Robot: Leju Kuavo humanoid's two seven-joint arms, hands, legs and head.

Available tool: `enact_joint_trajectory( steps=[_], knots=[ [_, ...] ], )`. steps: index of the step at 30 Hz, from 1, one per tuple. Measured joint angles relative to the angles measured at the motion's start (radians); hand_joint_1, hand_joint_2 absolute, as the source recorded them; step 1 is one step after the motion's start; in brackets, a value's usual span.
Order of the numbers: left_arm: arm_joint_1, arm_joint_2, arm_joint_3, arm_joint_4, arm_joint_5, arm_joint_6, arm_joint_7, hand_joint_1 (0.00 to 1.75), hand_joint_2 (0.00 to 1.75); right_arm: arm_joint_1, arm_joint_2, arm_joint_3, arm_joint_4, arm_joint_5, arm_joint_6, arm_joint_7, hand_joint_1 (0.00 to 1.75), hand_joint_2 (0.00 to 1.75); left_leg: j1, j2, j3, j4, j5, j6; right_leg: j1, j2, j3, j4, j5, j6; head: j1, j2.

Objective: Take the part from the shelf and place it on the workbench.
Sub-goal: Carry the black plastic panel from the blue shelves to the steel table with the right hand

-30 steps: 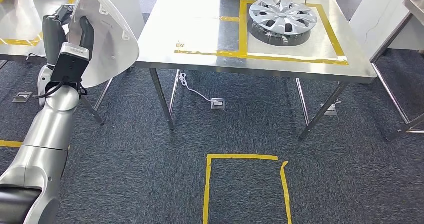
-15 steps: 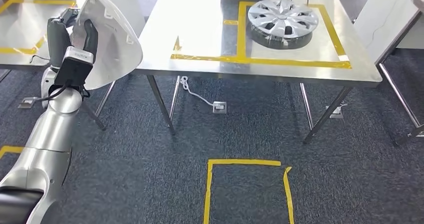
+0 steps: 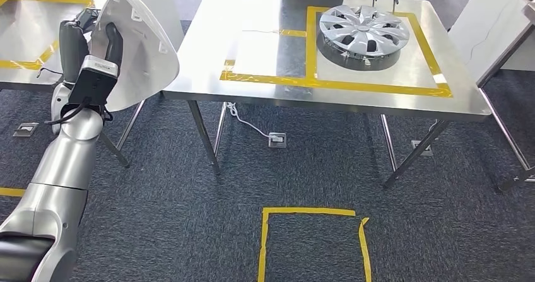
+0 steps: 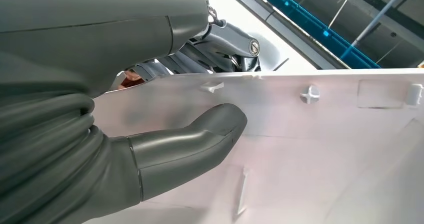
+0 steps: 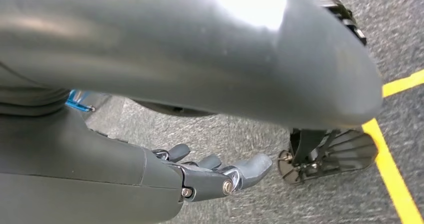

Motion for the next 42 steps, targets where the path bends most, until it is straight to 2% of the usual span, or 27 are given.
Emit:
enact_joint_trajectory(
  steps=[3,4,5,7,8,9,10,14,16,18,19,20,21,23,24,25,28,30,31,33,34,35,36,38,39,40,42],
  knots=[
    [0.001,-0.002,0.000,0.003,0.000,0.000,0.000,1.75,1.75,0.002,0.000,0.000,0.000,0.003,0.003,0.000,0.00,0.00,-0.001,0.002,0.011,0.000,-0.013,0.009,-0.001,0.000,-0.122,0.192,-0.056,0.007,0.002,0.000],
    [0.002,-0.004,0.000,0.004,-0.001,0.000,0.000,1.75,1.75,0.003,0.000,0.000,0.000,0.004,0.004,0.000,0.00,0.00,-0.001,0.001,0.016,0.001,-0.018,0.010,-0.001,0.000,-0.152,0.224,-0.050,0.006,0.002,0.000],
    [0.003,-0.005,0.000,0.004,-0.001,0.000,0.000,1.75,1.75,0.004,0.000,0.000,0.000,0.005,0.004,0.000,0.00,0.00,-0.001,-0.001,0.023,0.002,-0.025,0.008,-0.001,0.000,-0.164,0.216,-0.023,0.004,0.002,0.000],
    [0.004,-0.008,-0.001,0.004,-0.002,0.000,0.000,1.75,1.75,0.005,0.000,0.000,0.000,0.007,0.005,0.000,0.00,0.00,-0.002,-0.003,0.040,0.004,-0.040,0.004,0.001,0.000,-0.132,0.100,0.072,-0.006,0.003,0.000],
    [0.003,-0.008,-0.001,0.004,-0.002,0.000,0.000,1.75,1.75,0.005,0.000,0.000,0.000,0.009,0.006,0.000,0.00,0.00,-0.004,-0.003,0.048,0.005,-0.048,0.000,0.004,0.000,-0.106,0.033,0.106,-0.013,0.004,0.000],
    [0.002,-0.008,0.000,0.005,-0.002,0.000,0.000,1.75,1.75,0.004,0.000,0.000,0.000,0.011,0.006,0.000,0.00,0.00,-0.005,-0.004,0.053,0.005,-0.054,-0.005,0.006,0.000,-0.084,-0.017,0.124,-0.019,0.004,0.000],
    [0.000,-0.008,0.000,0.005,-0.002,0.000,0.000,1.75,1.75,0.004,-0.001,0.000,0.000,0.013,0.006,0.000,0.00,0.00,-0.007,-0.004,0.056,0.004,-0.059,-0.010,0.009,0.000,-0.072,-0.046,0.127,-0.024,0.004,0.000],
    [-0.004,-0.008,0.000,0.000,-0.005,0.000,0.001,1.75,1.75,0.003,0.000,0.000,0.000,0.017,0.006,0.002,0.00,0.00,-0.006,-0.003,0.062,0.011,-0.077,-0.031,0.005,0.000,-0.051,-0.067,0.110,-0.042,0.002,0.000],
    [-0.007,-0.004,0.001,-0.002,-0.005,-0.001,0.001,1.75,1.75,0.003,0.001,0.000,0.000,0.019,0.006,0.002,0.00,0.00,-0.004,0.000,0.017,0.105,-0.118,-0.039,0.002,0.000,-0.035,-0.074,0.102,-0.053,-0.002,0.000],
    [-0.004,-0.001,0.002,0.000,-0.005,-0.003,0.002,1.75,1.75,0.002,0.001,0.000,0.000,0.022,0.007,0.002,0.00,0.00,-0.004,0.000,-0.066,0.241,-0.162,-0.044,0.001,0.001,-0.023,-0.074,0.090,-0.058,-0.004,0.000],
    [-0.001,0.000,0.002,0.002,-0.005,-0.005,0.003,1.75,1.75,0.003,0.001,0.000,0.000,0.024,0.007,0.002,0.00,0.00,-0.003,0.000,-0.096,0.279,-0.161,-0.046,0.001,0.001,-0.016,-0.073,0.083,-0.057,-0.005,0.000],
    [0.002,0.002,0.002,0.002,-0.005,-0.006,0.003,1.75,1.75,0.004,0.001,0.000,0.000,0.025,0.007,0.002,0.00,0.00,-0.002,0.000,-0.110,0.282,-0.140,-0.047,0.001,0.001,-0.007,-0.073,0.076,-0.056,-0.005,0.000],
    [0.003,0.004,0.002,0.003,-0.005,-0.006,0.003,1.75,1.75,0.005,0.001,0.000,0.000,0.026,0.007,0.002,0.00,0.00,-0.002,0.001,-0.103,0.242,-0.099,-0.047,0.001,0.001,0.004,-0.072,0.069,-0.054,-0.005,0.000],
    [0.003,0.008,0.002,0.004,-0.005,-0.007,0.004,1.75,1.75,0.005,0.001,0.000,0.000,0.028,0.008,0.002,0.00,0.00,-0.002,0.003,-0.055,0.108,-0.006,-0.044,0.003,0.002,0.024,-0.070,0.052,-0.046,-0.005,0.000],
    [0.002,0.010,0.002,0.004,-0.005,-0.008,0.004,1.75,1.75,0.005,0.001,0.000,0.000,0.028,0.008,0.002,0.00,0.00,-0.003,0.004,-0.031,0.050,0.018,-0.039,0.004,0.003,0.029,-0.068,0.044,-0.041,-0.005,0.000],
    [0.002,0.012,0.002,0.005,-0.005,-0.010,0.004,1.75,1.75,0.004,0.001,0.000,0.000,0.028,0.008,0.003,0.00,0.00,-0.004,0.004,-0.018,0.017,0.025,-0.034,0.005,0.003,0.030,-0.068,0.040,-0.036,-0.005,0.000],
    [0.003,0.014,0.002,0.005,-0.005,-0.014,0.004,1.75,1.75,0.001,0.000,0.000,0.000,0.029,0.008,0.003,0.00,0.00,-0.005,0.000,-0.010,0.002,0.010,-0.013,0.007,0.001,0.030,-0.069,0.031,-0.021,-0.004,0.000],
    [0.001,0.015,0.002,0.004,-0.005,-0.014,0.003,1.75,1.75,0.001,0.000,0.000,0.000,0.029,0.008,0.003,0.00,0.00,-0.001,-0.001,0.000,-0.001,0.003,-0.001,0.006,0.000,0.016,-0.033,0.011,-0.010,-0.003,0.000],
    [0.001,0.015,0.002,0.003,-0.005,-0.014,0.003,1.75,1.75,0.000,0.000,0.000,0.000,0.029,0.008,0.002,0.00,0.00,0.000,0.000,0.006,-0.003,-0.001,0.004,0.005,0.000,-0.010,0.017,-0.008,-0.005,-0.002,0.000],
    [0.001,0.015,0.002,0.003,-0.005,-0.014,0.004,1.75,1.75,0.001,0.000,0.000,0.000,0.030,0.008,0.003,0.00,0.00,0.000,0.001,0.014,-0.003,-0.010,0.010,0.003,0.000,-0.095,0.154,-0.046,0.001,0.000,0.000],
    [0.003,0.014,0.002,0.003,-0.006,-0.014,0.005,1.75,1.75,0.001,0.000,0.000,0.000,0.031,0.008,0.003,0.00,0.00,-0.001,0.000,0.019,-0.002,-0.015,0.010,0.002,0.000,-0.135,0.205,-0.050,0.001,0.000,0.000],
    [0.005,0.014,0.002,0.003,-0.008,-0.014,0.006,1.75,1.75,0.002,0.000,0.000,0.000,0.031,0.007,0.003,0.00,0.00,-0.001,0.000,0.026,-0.002,-0.022,0.010,0.002,0.000,-0.159,0.221,-0.034,0.000,0.001,0.000],
    [0.007,0.013,0.002,0.003,-0.009,-0.013,0.008,1.75,1.75,0.003,0.000,0.000,0.000,0.031,0.007,0.003,0.00,0.00,-0.001,-0.001,0.034,-0.002,-0.028,0.008,0.002,0.000,-0.164,0.200,0.000,-0.003,0.001,0.000],
    [0.009,0.012,0.002,0.003,-0.012,-0.013,0.010,1.75,1.75,0.003,-0.001,0.000,0.000,0.032,0.007,0.003,0.00,0.00,-0.001,-0.002,0.054,-0.002,-0.044,0.003,0.005,0.000,-0.128,0.075,0.095,-0.014,0.002,0.000],
    [0.008,0.012,0.002,0.003,-0.013,-0.013,0.011,1.75,1.75,0.003,-0.001,0.000,0.000,0.032,0.007,0.003,0.00,0.00,-0.003,-0.003,0.061,-0.001,-0.052,-0.001,0.008,0.000,-0.103,0.011,0.123,-0.020,0.003,0.000],
    [0.007,0.012,0.002,0.003,-0.014,-0.013,0.011,1.75,1.75,0.002,-0.001,0.000,0.000,0.032,0.007,0.003,0.00,0.00,-0.005,-0.003,0.065,-0.002,-0.058,-0.006,0.010,0.000,-0.084,-0.032,0.135,-0.025,0.003,0.000],
    [0.006,0.012,0.002,0.003,-0.014,-0.014,0.013,1.75,1.75,0.001,-0.002,0.000,0.000,0.032,0.007,0.004,0.00,0.00,-0.007,-0.004,0.068,-0.005,-0.065,-0.017,0.013,0.000,-0.067,-0.060,0.120,-0.032,0.003,0.000]
  ],
)
